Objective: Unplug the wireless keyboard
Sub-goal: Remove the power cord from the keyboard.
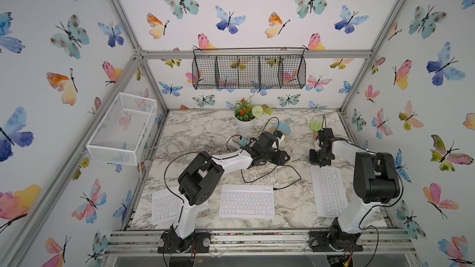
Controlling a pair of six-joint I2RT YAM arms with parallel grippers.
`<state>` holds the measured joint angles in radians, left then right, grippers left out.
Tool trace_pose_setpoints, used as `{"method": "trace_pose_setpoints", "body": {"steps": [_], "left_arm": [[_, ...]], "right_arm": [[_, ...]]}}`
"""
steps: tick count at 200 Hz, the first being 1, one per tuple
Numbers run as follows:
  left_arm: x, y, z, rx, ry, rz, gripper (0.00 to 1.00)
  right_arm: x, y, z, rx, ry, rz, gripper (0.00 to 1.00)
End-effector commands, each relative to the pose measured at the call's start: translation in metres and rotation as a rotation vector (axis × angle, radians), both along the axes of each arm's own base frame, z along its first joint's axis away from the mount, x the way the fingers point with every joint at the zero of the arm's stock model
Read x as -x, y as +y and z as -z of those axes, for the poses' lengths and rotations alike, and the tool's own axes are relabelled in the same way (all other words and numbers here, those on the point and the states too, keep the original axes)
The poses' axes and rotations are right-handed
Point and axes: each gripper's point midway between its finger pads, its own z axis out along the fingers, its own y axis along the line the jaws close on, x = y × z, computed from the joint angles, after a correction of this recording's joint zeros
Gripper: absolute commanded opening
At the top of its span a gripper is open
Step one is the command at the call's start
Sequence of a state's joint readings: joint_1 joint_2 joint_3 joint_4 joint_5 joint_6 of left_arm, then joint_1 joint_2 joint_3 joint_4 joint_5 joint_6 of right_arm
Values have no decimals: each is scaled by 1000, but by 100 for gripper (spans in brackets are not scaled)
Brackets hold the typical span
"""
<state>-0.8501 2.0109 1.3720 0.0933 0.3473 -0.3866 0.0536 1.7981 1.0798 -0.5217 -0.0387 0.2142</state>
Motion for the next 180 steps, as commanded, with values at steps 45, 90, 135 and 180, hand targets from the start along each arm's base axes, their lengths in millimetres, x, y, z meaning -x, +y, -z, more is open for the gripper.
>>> {"method": "trace_pose_setpoints", "body": {"steps": [45,90,135,180], "left_arm": [[12,-4,-9,33,-37,75,58],[30,-15,4,14,-77,174,58],[35,-19,6,12,-139,229,57],[36,-26,10,7,-160,266,57]], "right_arm": [[20,10,26,17,148,-10,17],[7,11,21,13,107,32,9],[-27,21,7,-55,5,83,5],[-57,29,2,-100,-48,101,3]]}}
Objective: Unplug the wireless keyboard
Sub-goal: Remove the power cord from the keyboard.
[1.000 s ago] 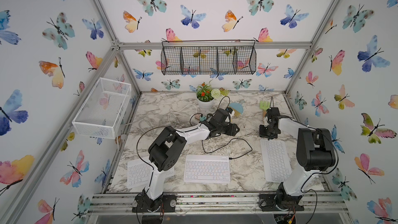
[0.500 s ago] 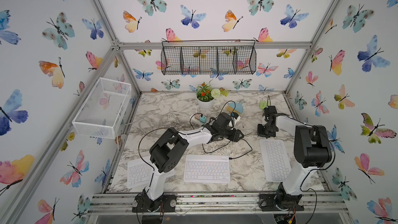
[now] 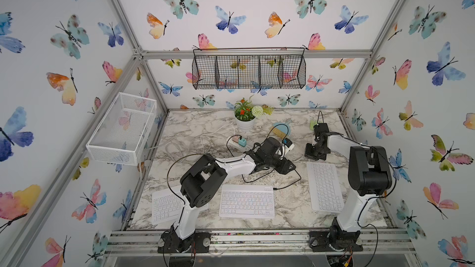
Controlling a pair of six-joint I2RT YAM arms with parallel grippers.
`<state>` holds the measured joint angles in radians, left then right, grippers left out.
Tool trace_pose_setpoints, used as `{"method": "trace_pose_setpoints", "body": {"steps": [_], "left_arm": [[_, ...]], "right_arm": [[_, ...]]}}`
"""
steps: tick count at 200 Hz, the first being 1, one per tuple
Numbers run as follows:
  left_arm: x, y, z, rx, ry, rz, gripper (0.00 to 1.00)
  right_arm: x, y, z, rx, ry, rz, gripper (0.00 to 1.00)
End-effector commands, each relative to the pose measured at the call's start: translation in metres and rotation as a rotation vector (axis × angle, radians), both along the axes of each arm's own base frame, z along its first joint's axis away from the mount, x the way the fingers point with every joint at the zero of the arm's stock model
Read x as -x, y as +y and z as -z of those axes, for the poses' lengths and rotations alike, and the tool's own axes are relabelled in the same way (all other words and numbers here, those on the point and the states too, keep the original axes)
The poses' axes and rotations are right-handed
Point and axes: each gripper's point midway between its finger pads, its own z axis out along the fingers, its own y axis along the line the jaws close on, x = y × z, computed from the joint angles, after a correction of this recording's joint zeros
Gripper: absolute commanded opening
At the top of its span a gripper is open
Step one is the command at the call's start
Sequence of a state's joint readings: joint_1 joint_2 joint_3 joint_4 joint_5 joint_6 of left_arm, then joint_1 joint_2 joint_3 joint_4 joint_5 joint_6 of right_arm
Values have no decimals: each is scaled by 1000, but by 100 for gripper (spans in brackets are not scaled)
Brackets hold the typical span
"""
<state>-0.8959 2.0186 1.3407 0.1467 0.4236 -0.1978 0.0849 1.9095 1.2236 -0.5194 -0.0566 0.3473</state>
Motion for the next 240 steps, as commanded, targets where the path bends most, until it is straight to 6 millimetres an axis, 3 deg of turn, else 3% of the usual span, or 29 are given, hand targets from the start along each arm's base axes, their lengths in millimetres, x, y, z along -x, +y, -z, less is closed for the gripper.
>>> {"method": "trace_pose_setpoints", "body": {"steps": [1,22,58,114,240], "left_arm": [[2,-8,5,5,-30,58,57],[7,-14,11,-1,-52,103,56],[11,-21,13,-17,-67,132,52],[9,-23,14,-27,-74,120,52],[11,-19,15,-28,-75,110,51]], "right_arm": [[-19,12,3,-45,-25,8,3],[-21,17,8,-61,5,-33,8],[-6,14,7,-26,44,-76,23],[13,18,23,63,136,-133,22],[9,9,-2,175,103,-126,27]]}}
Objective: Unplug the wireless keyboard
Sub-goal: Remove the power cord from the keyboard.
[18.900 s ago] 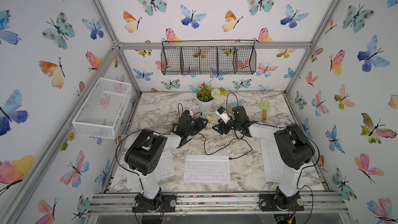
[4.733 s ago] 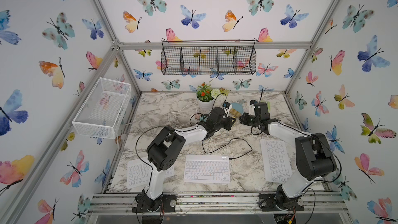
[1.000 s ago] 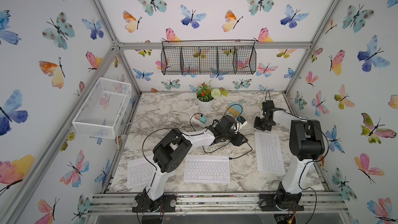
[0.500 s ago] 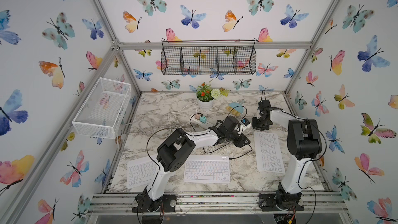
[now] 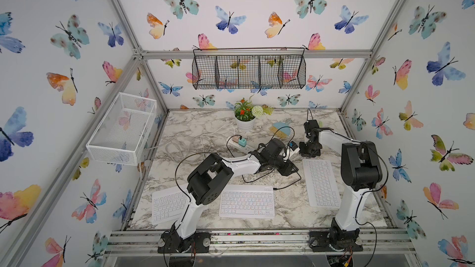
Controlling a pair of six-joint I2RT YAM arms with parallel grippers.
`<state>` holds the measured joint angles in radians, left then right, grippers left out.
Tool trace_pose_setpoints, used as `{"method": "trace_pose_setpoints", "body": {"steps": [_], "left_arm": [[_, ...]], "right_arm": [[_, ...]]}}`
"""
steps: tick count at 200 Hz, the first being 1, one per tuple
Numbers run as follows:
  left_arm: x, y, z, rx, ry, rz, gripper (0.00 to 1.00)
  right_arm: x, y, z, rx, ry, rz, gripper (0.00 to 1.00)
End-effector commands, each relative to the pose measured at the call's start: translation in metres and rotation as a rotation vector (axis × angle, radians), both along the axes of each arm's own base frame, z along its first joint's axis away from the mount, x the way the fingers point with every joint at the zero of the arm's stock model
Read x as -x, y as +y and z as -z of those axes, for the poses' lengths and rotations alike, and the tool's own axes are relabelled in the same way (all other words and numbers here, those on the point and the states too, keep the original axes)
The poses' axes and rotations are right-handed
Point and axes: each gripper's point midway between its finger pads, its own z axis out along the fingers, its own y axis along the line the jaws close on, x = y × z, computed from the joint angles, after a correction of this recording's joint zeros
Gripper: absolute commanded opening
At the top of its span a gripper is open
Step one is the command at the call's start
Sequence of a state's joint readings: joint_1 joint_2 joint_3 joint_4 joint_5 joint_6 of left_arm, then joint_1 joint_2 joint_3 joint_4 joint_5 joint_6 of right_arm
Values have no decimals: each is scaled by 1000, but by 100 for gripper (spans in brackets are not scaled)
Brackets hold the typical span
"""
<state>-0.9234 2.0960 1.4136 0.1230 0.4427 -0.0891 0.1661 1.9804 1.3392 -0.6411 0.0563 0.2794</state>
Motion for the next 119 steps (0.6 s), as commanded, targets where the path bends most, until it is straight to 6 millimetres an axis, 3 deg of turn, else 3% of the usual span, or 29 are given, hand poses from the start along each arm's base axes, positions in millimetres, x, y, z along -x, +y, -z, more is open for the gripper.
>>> {"method": "trace_pose_setpoints", "body": {"steps": [1,49,119], "left_arm": [[3,1,0,0,-9,9,51],[3,3,0,1,-9,0,51],[15,-6,12,-47,-77,59,51]], "right_arm": [[11,-5,-3,42,41,-6,27],[22,7,16,-3,88,-27,21],[20,13,12,-16,52,-9,10]]}}
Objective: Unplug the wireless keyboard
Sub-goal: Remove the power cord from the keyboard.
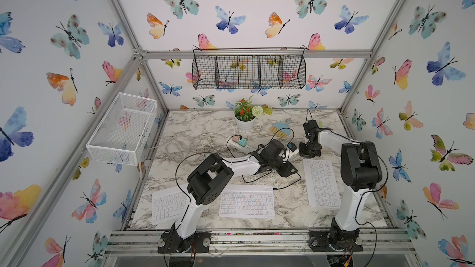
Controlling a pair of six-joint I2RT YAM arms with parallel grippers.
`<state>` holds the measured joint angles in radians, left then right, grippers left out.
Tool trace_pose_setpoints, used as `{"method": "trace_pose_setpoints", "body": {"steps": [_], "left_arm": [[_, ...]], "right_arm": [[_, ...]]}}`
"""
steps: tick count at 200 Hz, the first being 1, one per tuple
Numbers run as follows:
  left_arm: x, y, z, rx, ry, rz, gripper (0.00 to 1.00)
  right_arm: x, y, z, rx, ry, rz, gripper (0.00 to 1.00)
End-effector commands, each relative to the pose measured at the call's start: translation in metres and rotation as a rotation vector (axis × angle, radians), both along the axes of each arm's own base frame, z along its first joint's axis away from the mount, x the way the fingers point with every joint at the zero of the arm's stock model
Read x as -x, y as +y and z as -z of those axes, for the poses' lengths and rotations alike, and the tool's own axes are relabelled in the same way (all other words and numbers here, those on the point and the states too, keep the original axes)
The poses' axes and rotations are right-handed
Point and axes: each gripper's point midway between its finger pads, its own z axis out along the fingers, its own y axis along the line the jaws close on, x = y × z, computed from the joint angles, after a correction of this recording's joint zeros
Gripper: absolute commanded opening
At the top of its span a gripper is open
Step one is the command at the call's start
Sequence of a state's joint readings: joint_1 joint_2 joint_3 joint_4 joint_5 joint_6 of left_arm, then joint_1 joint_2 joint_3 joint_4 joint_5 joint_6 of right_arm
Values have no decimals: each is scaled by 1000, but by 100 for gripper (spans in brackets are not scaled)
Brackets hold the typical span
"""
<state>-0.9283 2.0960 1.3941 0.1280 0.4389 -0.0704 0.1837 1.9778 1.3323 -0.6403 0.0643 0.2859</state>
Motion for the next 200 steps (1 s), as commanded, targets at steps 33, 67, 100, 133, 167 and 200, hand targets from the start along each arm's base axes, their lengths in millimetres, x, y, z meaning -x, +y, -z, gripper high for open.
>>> {"method": "trace_pose_setpoints", "body": {"steps": [33,67,100,133,167,200], "left_arm": [[27,-19,18,-71,-230,123,55],[55,-27,8,43,-442,245,58],[81,-31,13,130,-524,406,59],[78,-43,4,215,-533,374,59],[79,-58,-1,294,-547,388,59],[76,-63,15,260,-532,401,57]], "right_arm": [[13,18,9,-85,31,3,9],[13,29,11,-151,27,-7,9],[18,34,17,-186,36,-13,9],[21,37,21,-208,39,-18,9],[23,43,26,-251,46,-23,9],[22,39,24,-248,41,-23,9]]}}
